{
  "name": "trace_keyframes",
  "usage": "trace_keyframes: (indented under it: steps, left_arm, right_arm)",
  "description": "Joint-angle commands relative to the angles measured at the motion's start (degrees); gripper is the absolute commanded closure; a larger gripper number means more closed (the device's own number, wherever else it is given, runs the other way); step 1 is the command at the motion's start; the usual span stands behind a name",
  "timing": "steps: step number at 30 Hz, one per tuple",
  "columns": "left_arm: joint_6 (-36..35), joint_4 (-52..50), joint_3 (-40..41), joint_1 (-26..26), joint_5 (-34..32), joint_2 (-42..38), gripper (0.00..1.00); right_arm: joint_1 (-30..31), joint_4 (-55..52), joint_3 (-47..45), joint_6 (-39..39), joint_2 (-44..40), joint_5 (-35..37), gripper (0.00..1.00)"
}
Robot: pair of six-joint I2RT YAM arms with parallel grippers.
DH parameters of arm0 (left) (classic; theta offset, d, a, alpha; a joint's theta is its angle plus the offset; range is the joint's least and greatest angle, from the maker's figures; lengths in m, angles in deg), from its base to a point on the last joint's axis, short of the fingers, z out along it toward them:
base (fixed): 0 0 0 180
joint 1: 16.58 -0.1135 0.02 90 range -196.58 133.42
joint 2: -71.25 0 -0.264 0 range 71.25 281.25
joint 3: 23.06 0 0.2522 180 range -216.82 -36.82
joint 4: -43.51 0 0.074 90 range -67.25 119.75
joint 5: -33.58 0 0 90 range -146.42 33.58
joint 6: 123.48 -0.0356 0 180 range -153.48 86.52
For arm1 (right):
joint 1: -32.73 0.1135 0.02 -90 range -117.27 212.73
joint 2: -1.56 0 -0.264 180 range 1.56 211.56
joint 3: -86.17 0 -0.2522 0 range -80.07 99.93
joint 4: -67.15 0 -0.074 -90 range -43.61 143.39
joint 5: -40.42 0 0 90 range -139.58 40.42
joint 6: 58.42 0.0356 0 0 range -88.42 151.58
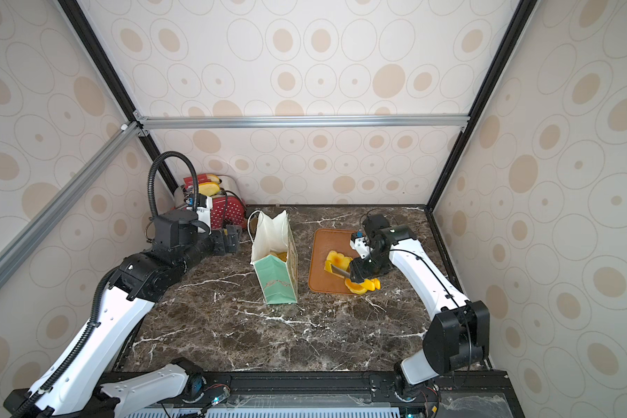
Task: Pack bread into a paper bag
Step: Pick up the fake bread from the plate.
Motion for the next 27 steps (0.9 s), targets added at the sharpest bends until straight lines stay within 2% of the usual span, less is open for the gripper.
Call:
trace_keyframes:
  steps: [1,9,15,22,27]
  left_arm:
    - [-0.5,0.0,-0.3,0.0,-0.6,-0.5,0.01]
    - [-0.6,-0.2,-0.6,0.0,-0.6,-0.4,0.01]
    - [-0.2,-0.4,-0.5,0.0,-0.2,-0.2,0.01]
    - [1.4,0.4,-0.1,0.0,1.0,0.3,0.01]
    - [2.3,0.7,-0.2,0.0,1.3,0.4,0.01]
  right_arm:
    - [0.2,2.0,1.7,0.8,-3.2,1.5,0.48]
    - [0.2,1.4,6.1,0.6,-5.1,1.6,0.53]
    - [0.3,-2.3,14.6,0.0,-7.6,-0.7,0.53]
    - [1.8,-6.0,28.9,0.4,-8.4,-7.6,0.52]
    - [5.5,-3.8,34.2,2.2,-8.8,-14.5,0.51]
